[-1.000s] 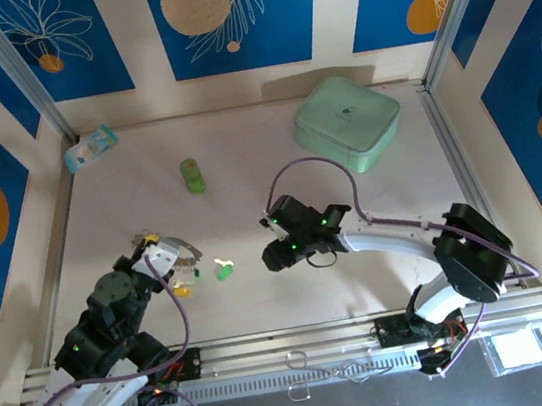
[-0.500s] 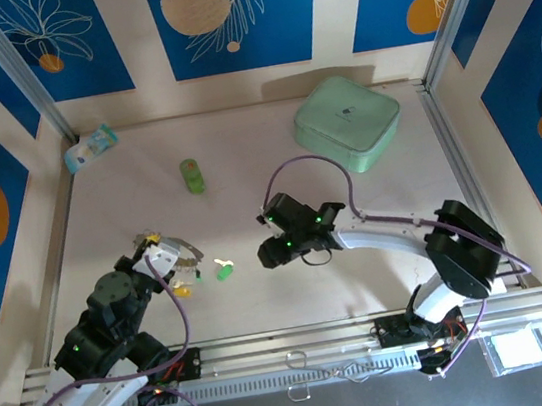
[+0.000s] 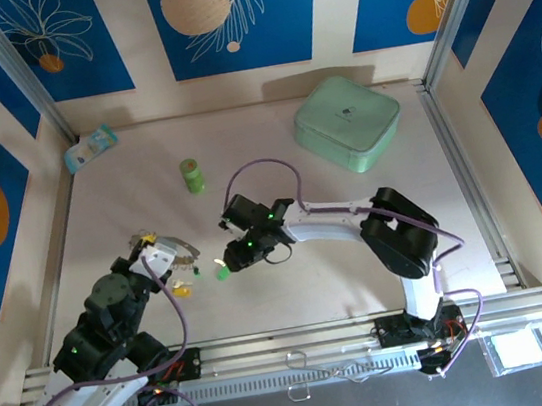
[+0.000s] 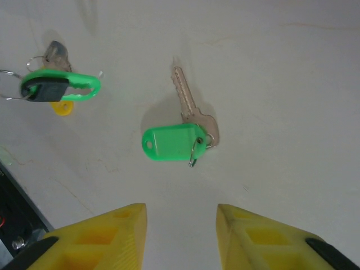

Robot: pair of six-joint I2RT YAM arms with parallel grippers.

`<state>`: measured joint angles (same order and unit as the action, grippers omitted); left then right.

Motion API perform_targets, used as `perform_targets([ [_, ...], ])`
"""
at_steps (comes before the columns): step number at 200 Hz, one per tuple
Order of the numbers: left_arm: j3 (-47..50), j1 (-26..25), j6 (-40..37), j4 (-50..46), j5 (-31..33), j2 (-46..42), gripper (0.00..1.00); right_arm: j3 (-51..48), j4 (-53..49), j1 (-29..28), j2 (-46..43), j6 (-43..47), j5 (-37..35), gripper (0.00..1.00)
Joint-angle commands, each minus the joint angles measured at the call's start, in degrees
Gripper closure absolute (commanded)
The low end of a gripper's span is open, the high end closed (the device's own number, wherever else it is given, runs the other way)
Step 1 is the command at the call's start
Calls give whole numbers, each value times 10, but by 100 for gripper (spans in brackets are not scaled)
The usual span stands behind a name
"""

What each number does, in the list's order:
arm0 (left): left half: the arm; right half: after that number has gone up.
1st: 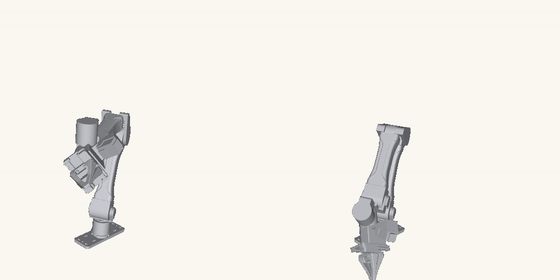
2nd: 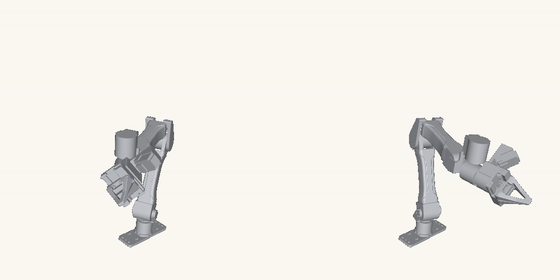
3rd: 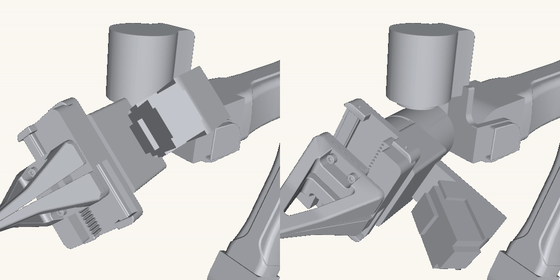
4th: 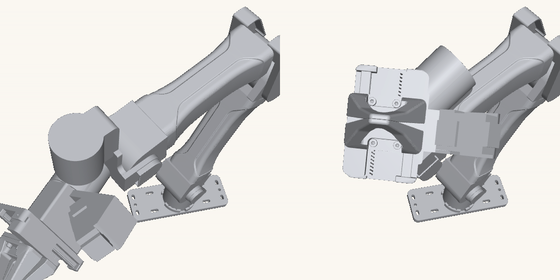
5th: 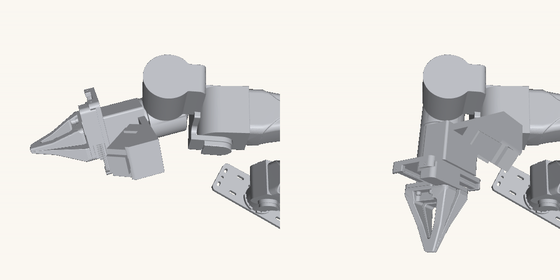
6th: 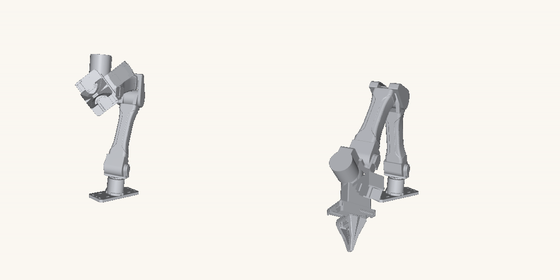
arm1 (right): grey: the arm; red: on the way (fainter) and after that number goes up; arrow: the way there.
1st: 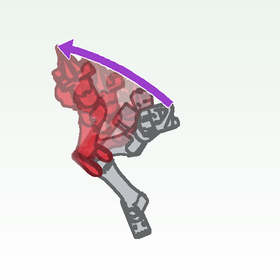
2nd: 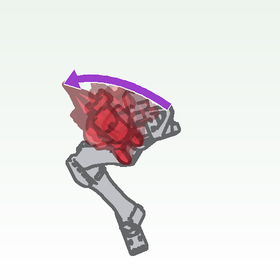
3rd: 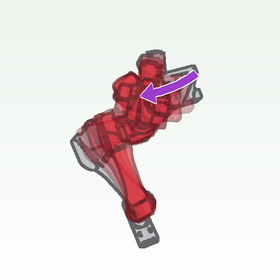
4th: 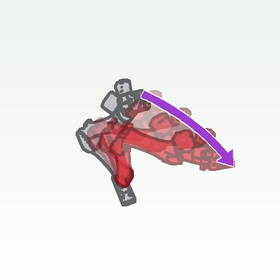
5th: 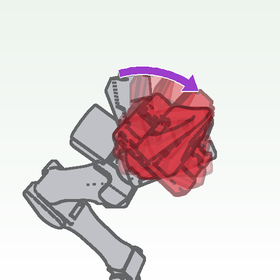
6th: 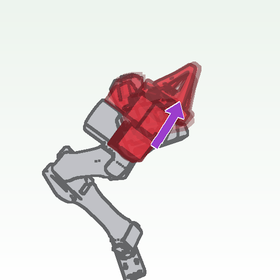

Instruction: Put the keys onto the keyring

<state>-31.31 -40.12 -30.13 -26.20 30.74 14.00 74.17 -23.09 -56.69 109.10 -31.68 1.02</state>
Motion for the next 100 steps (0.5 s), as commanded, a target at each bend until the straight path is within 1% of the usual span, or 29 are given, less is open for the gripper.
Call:
perform_targets([
  [1,-1,5,1,30,18,-8,100,29,-28,-6,30,-2,27,65],
  [38,-1,5,1,30,15,-8,100,63,-45,-11,64,3,7,70],
  [100,-1,5,2,29,11,-8,100,83,-51,-13,86,5,8,74],
])
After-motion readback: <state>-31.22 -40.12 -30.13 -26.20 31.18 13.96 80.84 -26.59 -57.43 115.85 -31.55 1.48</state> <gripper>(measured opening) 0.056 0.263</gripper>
